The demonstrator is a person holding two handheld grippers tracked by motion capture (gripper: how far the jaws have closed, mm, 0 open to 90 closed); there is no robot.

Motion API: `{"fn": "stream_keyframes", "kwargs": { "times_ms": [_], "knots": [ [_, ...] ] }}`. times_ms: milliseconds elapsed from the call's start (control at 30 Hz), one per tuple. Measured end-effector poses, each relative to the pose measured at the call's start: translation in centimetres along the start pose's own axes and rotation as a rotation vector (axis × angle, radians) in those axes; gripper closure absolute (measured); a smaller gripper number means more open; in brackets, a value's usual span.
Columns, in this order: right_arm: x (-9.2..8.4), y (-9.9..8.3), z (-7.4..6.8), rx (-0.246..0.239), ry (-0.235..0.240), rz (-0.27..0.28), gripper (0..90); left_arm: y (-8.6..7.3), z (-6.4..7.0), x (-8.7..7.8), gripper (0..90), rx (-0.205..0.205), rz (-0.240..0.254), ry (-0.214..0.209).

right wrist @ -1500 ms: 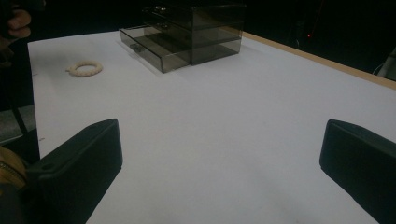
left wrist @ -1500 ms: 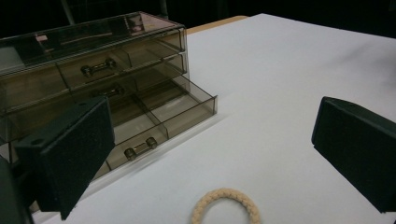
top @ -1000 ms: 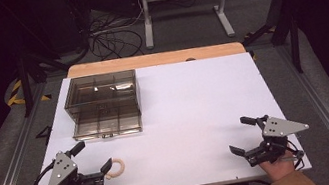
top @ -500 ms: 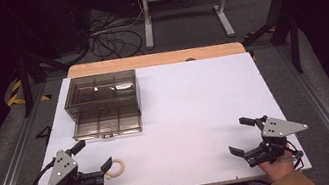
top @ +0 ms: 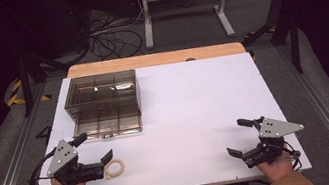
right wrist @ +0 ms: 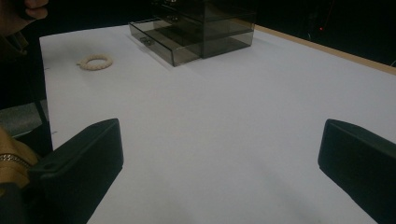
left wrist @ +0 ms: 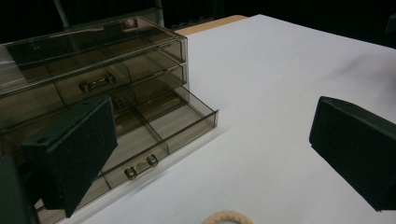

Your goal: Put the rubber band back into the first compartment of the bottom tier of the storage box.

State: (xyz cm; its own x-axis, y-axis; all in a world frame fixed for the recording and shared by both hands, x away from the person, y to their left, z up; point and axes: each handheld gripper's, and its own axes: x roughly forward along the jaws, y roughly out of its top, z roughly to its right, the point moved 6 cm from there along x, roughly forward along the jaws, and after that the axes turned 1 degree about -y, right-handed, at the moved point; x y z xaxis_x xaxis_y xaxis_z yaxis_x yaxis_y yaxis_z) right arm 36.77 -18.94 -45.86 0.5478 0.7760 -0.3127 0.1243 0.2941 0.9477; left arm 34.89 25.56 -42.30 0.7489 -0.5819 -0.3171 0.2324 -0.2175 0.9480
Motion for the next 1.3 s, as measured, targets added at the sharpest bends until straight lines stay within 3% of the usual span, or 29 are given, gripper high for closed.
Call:
{"fn": "stream_keyframes", "kwargs": {
  "times_ms": [433, 767, 900, 1033, 1200, 1300],
  "knots": [
    [0.2, -0.2, 0.0, 0.007, 0.014, -0.008, 0.9, 1.6, 0.2, 1.1, 2.1, 0.028, -0.02, -0.036],
    [0.2, -0.2, 0.0, 0.006, 0.016, -0.01, 0.9, 1.9, -0.3, 2.0, 2.1, 0.011, -0.045, -0.043],
    [0.2, -0.2, 0.0, 0.004, 0.017, -0.01, 1.0, 2.0, -0.2, 2.3, 2.1, -0.019, -0.042, -0.098],
    [0.2, -0.2, 0.0, 0.007, 0.018, -0.009, 1.0, 2.0, -0.4, 2.5, 3.0, 0.011, -0.05, -0.074],
    [0.3, -0.2, -0.1, 0.006, 0.019, -0.008, 1.0, 1.9, -0.4, 2.6, 3.9, 0.008, -0.064, -0.066],
    [0.3, -0.2, 0.0, 0.005, 0.018, -0.009, 1.0, 1.8, -0.4, 2.5, 5.4, 0.038, -0.066, -0.082]
  ]
}}
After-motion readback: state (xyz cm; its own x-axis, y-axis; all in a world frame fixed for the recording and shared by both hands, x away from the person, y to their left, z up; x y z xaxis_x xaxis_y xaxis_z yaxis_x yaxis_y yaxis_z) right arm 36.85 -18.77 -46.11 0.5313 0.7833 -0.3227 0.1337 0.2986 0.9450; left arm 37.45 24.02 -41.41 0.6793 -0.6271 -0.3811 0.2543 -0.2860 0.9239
